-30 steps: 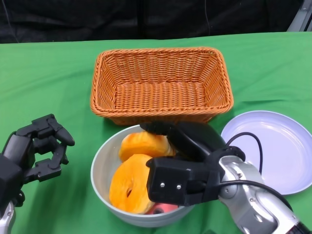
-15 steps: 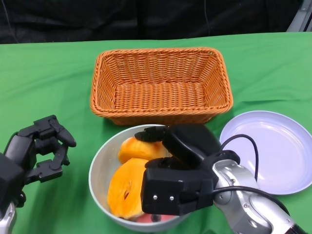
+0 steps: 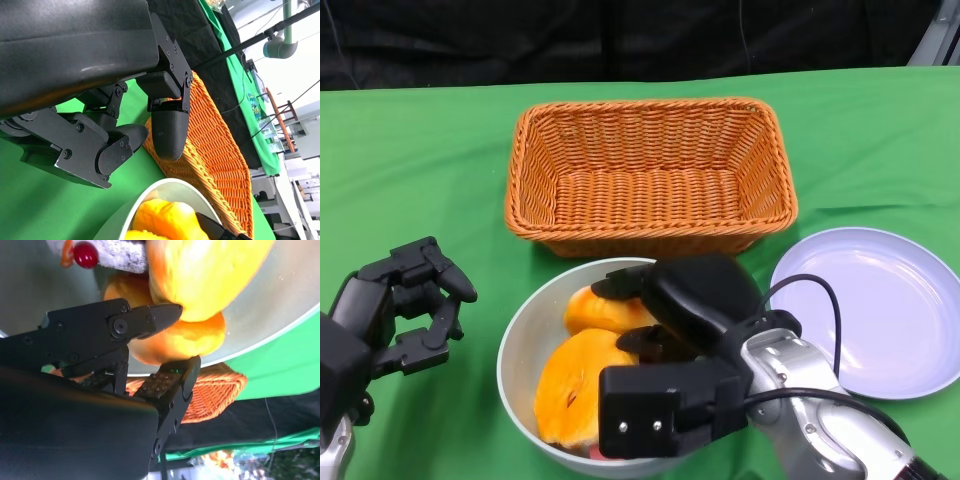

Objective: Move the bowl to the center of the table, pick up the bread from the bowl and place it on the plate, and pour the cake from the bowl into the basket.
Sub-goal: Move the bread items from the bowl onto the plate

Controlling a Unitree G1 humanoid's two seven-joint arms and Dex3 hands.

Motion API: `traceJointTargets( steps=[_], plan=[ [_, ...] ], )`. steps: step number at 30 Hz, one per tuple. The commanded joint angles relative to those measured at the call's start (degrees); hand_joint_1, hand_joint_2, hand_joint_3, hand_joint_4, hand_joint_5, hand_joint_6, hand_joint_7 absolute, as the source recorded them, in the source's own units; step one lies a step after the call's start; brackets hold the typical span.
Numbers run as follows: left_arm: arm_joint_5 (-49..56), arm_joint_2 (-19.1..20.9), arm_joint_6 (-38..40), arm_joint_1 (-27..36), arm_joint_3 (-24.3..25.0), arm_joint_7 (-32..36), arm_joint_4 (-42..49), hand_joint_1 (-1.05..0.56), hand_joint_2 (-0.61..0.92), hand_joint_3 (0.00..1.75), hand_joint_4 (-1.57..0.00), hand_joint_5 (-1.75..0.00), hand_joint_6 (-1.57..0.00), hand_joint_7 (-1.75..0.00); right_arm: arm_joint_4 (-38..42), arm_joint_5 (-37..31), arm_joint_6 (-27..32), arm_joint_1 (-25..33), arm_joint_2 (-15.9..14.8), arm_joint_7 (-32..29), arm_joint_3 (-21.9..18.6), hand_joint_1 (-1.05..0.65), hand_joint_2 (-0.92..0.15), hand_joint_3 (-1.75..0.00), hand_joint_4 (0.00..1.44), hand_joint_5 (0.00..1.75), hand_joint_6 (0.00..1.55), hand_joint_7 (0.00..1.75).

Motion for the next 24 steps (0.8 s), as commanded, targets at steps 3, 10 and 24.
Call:
traceJointTargets(
  steps=[3, 10, 24],
  plan=[
    [0.4, 0.4, -0.7, -0.4, 0.0, 1.0, 0.5, -0.05, 0.62, 1.05, -0.72, -1.75, -0.7, -1.49, 5.6, -1.4, -3.0, 1.6, -2.1, -5.1, 0.3, -0.23, -0.92, -0.03, 0.67, 1.57, 1.01, 0.05],
    [0.2, 0.1, -0.3, -0.6, -0.1, 1.0, 0.4, -0.05, 0.62, 1.04, -0.72, -1.75, -0.7, -1.48, 8.9, 3.4, -11.8, 1.1, -2.5, -13.6, -4.0, -0.23, -0.92, -0.1, 0.63, 1.59, 1.1, 0.1],
    [0.2, 0.0, -0.5, -0.4, -0.3, 1.1, 0.2, -0.03, 0.63, 1.03, -0.72, -1.75, -0.7, -1.48, 4.2, 8.6, -20.3, 3.3, -2.9, -17.5, -9.9, -0.22, -0.92, -0.03, 0.71, 1.54, 1.12, 0.11]
  ],
)
